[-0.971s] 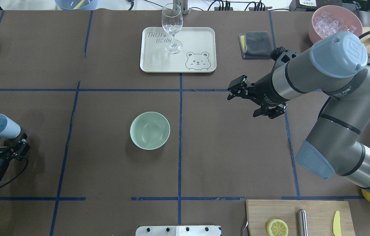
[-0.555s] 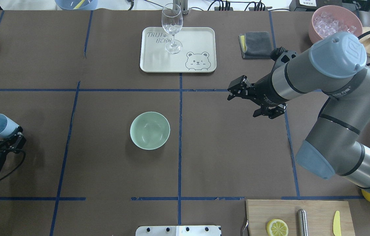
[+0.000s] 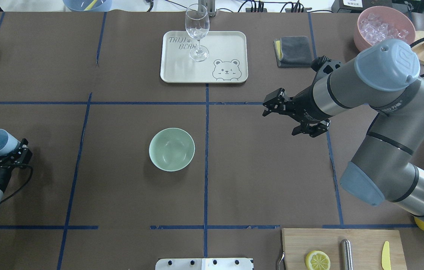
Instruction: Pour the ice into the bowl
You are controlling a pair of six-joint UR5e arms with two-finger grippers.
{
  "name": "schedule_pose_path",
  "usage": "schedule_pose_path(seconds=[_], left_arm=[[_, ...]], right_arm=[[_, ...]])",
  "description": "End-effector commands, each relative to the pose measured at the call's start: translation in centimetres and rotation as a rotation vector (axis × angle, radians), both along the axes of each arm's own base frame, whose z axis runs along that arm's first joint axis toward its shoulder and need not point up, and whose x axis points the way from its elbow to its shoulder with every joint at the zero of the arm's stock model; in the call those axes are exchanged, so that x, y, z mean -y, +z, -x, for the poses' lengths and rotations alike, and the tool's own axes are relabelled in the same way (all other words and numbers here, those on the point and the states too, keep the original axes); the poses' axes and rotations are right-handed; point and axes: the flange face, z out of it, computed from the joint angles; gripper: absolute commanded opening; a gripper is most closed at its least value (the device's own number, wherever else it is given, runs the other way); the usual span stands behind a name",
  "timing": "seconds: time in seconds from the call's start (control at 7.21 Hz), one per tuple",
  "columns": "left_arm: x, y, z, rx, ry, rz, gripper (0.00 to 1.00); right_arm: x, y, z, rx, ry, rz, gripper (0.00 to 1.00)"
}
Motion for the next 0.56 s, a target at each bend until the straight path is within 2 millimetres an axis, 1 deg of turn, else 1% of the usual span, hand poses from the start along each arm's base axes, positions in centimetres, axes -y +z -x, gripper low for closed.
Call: schedule_pose_path(seconds=[0.0,0.14,0.28,0.42], left_arm=[[0.2,0.0,0.2,0.002,-0.006,-0.001,0.55],[0.2,0.1,0.4,0.007,-0.006,-0.001,0.01],[0.3,-0.2,0.8,0.042,0.006,-0.01,0.0],[0.3,-2.2,1.5,0.041,0.033,-0.05,0.0]], right_arm=[[-0.1,-0.2,0.1,0.002,-0.002,-0.002,1.0],[-0.1,0.0,0.1,0.0,-0.002,0.0,1.0],[-0.1,-0.1,0.1,0.001,-0.002,-0.001,1.0],[-0.1,-0.2,0.1,0.004,-0.002,-0.003,1.0]])
